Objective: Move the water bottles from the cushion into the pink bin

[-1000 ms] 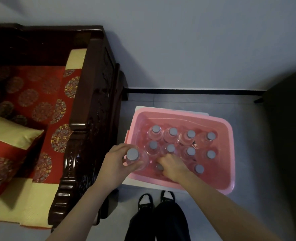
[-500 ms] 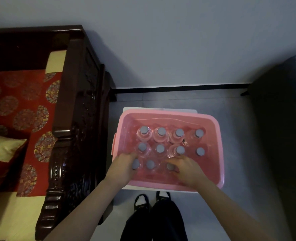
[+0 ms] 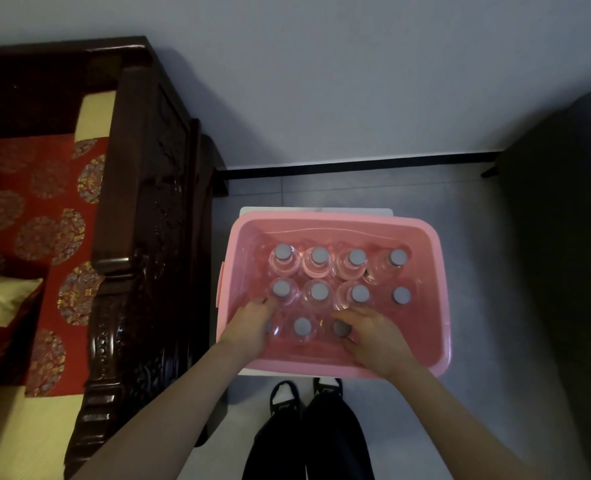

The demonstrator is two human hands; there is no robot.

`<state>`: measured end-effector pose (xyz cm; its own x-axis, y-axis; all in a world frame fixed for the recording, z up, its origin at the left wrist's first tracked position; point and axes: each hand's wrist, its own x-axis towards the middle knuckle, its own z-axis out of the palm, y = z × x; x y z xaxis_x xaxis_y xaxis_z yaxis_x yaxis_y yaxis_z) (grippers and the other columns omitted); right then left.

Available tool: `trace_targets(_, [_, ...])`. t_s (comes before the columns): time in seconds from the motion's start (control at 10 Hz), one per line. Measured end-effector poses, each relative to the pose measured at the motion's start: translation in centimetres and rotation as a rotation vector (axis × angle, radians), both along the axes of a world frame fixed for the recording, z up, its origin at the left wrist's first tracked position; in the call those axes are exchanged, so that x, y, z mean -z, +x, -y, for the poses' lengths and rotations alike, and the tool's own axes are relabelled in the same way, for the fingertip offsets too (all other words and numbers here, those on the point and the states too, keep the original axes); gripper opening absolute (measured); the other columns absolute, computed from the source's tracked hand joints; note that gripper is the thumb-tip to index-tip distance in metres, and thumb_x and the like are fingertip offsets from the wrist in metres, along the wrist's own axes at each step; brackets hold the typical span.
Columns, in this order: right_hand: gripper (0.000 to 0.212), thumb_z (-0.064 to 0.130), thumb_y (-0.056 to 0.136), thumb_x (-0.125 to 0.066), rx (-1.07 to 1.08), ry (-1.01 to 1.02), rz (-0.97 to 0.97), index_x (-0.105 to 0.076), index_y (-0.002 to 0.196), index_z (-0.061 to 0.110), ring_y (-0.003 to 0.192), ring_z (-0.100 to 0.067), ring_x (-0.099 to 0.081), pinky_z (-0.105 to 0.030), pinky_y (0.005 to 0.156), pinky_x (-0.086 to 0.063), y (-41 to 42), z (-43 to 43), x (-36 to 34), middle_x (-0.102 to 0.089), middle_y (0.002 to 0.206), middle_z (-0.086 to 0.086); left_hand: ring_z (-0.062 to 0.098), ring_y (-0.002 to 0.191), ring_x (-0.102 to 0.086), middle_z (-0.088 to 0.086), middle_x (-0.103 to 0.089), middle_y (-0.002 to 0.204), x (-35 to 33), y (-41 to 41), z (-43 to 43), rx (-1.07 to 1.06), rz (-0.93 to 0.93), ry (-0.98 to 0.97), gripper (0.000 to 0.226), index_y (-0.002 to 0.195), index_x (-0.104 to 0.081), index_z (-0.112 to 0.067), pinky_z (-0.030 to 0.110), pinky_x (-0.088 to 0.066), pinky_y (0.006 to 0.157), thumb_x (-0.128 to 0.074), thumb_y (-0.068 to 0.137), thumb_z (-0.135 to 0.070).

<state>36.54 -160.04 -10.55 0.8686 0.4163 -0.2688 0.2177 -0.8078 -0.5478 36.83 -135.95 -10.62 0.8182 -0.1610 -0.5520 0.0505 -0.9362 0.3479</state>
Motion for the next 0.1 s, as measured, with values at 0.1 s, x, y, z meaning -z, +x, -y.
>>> trace_targets(0.1, [0.04,0.013,0.067,-0.066,-0.005,-0.02,-0.048,-0.066,0.106,0.023,0.087,-0.027,-0.062,-0.031,0.063,-0.043,0.02,-0.14,-0.13,-0.066,0.094,0.001,0.037,0.103,-0.058,0.015,-0.055,0.114,0.55,0.22,0.29,0.012,-0.012,0.036,0.041,0.116,-0.05,-0.005,0.042,-0.045,0.085,-0.045,0.078,0.009])
